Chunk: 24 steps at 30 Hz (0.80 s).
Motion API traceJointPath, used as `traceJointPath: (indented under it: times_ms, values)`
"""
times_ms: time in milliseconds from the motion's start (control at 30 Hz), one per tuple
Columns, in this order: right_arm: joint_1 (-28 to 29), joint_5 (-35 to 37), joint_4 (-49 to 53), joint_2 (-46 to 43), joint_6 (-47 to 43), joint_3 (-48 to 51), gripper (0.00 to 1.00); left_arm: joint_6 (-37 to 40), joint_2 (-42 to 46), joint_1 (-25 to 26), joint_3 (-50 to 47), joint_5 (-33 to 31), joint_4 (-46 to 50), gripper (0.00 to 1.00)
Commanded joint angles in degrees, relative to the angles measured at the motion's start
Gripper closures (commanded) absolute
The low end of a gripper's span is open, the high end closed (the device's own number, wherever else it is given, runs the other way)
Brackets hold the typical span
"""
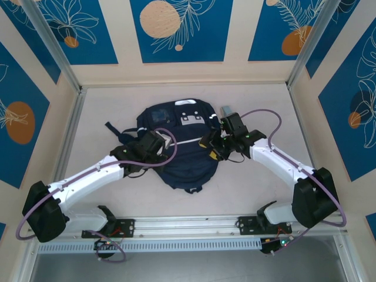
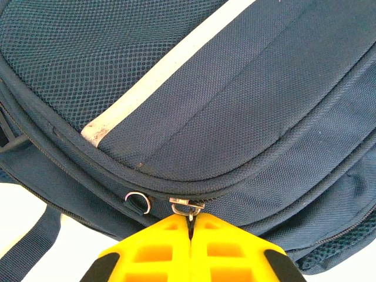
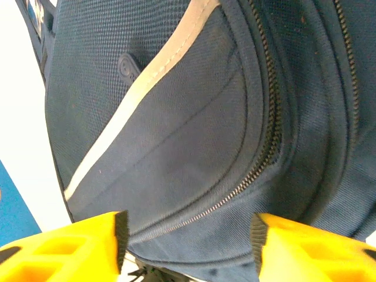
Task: Pack the student bag
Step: Unzip the student bag at the center of the table.
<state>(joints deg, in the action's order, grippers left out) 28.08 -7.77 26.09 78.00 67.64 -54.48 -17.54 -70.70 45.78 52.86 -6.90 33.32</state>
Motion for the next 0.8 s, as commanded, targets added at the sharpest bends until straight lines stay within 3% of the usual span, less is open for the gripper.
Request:
traceJointPath:
  times_ms: [0,200,267,467,600,767]
  values:
    - [0.14,-1.58,-1.42,2.17,1.53,-0.92,0.55,0.67,-0.05,0.74,1.83,-0.72,0.34,1.00]
    - [0.52,3.54,0.43,3.76,0.08,-3.21,0.86,-2.45,-0.90,0.73,4.09,-9.11,7.05,1.00]
    - [0.46,5.78,1.59,3.99,-1.63,-4.27,0.92,-3.56,-1.50,0.63,4.51,-11.94,9.22,1.00]
    - [0.10,8.38,3.09,5.55,-8.01,-8.01,0.93,-7.17,-4.51,-1.53,4.59,-19.05,10.32,1.00]
    - [-0.52,2.18,-0.83,9.63,-9.69,-9.49,0.93,-8.72,-7.63,-5.30,5.64,-17.89,7.78,1.00]
    - [-0.11,0.21,-2.59,13.13,-10.26,-10.91,0.94,-7.68,-10.83,-9.88,7.07,-15.31,4.41,1.00]
